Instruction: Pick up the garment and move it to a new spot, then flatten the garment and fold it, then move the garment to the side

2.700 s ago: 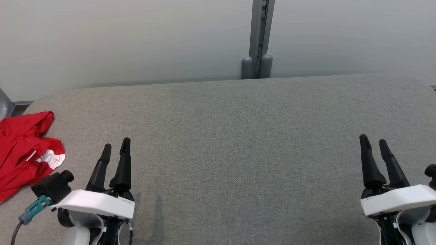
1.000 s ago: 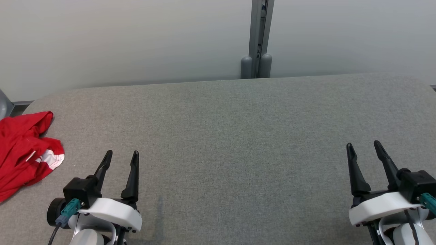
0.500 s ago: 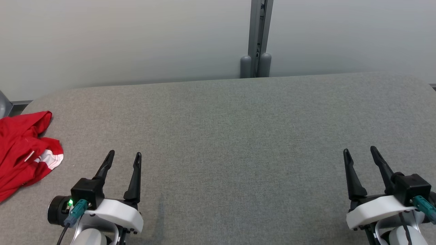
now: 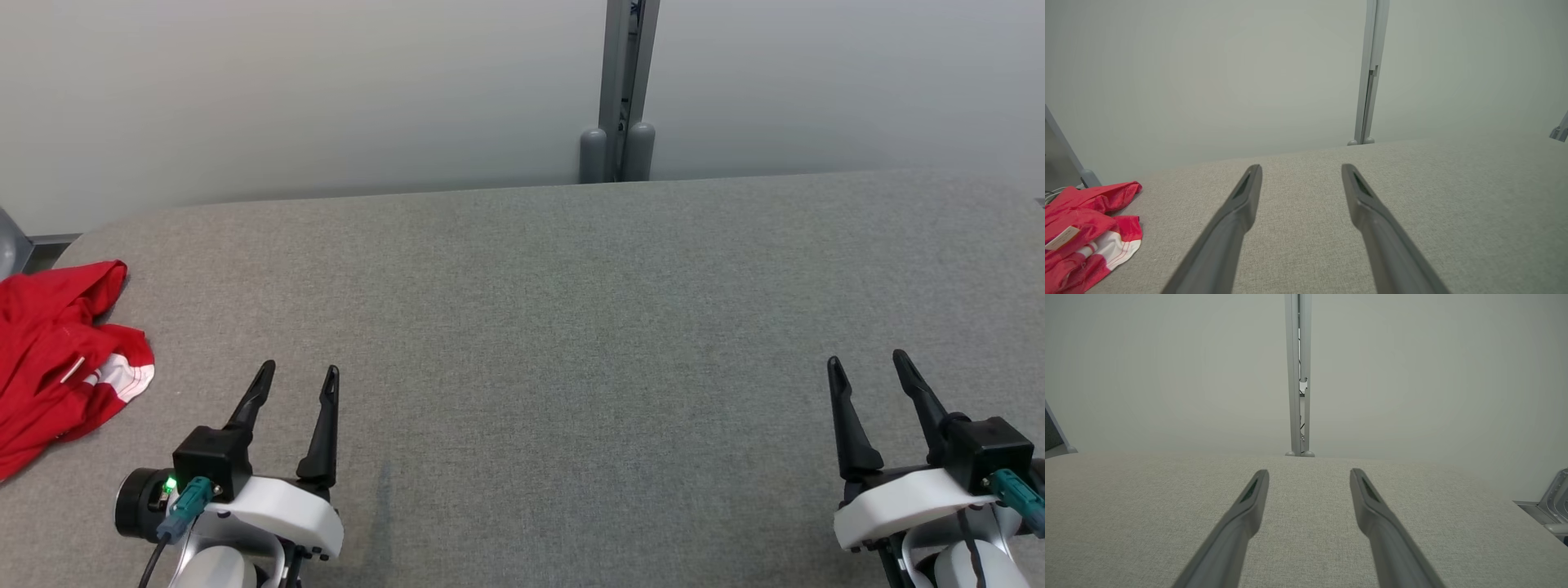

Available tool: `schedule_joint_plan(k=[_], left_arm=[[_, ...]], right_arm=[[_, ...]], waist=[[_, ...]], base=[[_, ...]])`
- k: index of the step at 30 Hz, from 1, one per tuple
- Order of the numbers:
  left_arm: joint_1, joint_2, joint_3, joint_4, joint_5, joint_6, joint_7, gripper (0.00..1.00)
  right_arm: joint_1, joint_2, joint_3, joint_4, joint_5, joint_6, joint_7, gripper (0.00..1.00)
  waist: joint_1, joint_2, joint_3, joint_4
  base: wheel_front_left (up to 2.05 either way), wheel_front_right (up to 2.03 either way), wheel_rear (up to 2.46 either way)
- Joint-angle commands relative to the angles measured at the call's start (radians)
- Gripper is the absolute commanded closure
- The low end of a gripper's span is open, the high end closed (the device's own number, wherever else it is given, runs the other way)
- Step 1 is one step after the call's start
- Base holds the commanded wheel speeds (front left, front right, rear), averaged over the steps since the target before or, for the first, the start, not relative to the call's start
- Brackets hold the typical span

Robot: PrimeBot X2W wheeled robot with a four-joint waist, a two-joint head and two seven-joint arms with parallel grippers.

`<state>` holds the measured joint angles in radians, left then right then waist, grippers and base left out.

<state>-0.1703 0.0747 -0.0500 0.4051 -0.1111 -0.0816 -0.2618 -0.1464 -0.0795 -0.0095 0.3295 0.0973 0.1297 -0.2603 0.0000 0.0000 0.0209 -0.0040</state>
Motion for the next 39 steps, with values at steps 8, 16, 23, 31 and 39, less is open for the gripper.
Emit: schedule_joint_plan(k=[8,16,23,31,39], left_arm=[[-0.018,-0.005,0.011,0.007,-0.008,-0.013,-0.005,0.00],[-0.027,-0.011,0.016,0.007,-0.016,-0.009,-0.005,0.00],[-0.034,-0.015,0.030,-0.001,-0.023,-0.002,-0.003,0.00],[-0.033,-0.017,0.058,-0.010,-0.026,-0.001,-0.003,0.00],[-0.019,-0.017,0.082,-0.010,-0.018,0.002,-0.003,0.00]], right_arm=[[-0.009,-0.002,-0.006,0.003,0.009,0.002,-0.007,0.00],[0.001,-0.001,-0.013,-0.012,0.007,0.002,-0.007,0.00],[-0.003,-0.006,0.002,-0.031,0.006,0.002,-0.007,0.00],[-0.006,-0.002,0.034,-0.047,0.009,0.002,-0.007,0.00],[-0.008,0.003,0.054,-0.052,0.000,0.002,-0.006,0.00]], waist=[[0.0000,0.0000,0.001,0.004],[0.0000,0.0000,0.000,0.048],[0.0000,0.0000,0.003,0.145],[0.0000,0.0000,0.003,0.285],[0.0000,0.0000,-0.001,0.394]], base=[[0.00,0.00,0.00],[0.00,0.00,0.00],[0.00,0.00,0.00],[0.00,0.00,0.00],[0.00,0.00,0.00]])
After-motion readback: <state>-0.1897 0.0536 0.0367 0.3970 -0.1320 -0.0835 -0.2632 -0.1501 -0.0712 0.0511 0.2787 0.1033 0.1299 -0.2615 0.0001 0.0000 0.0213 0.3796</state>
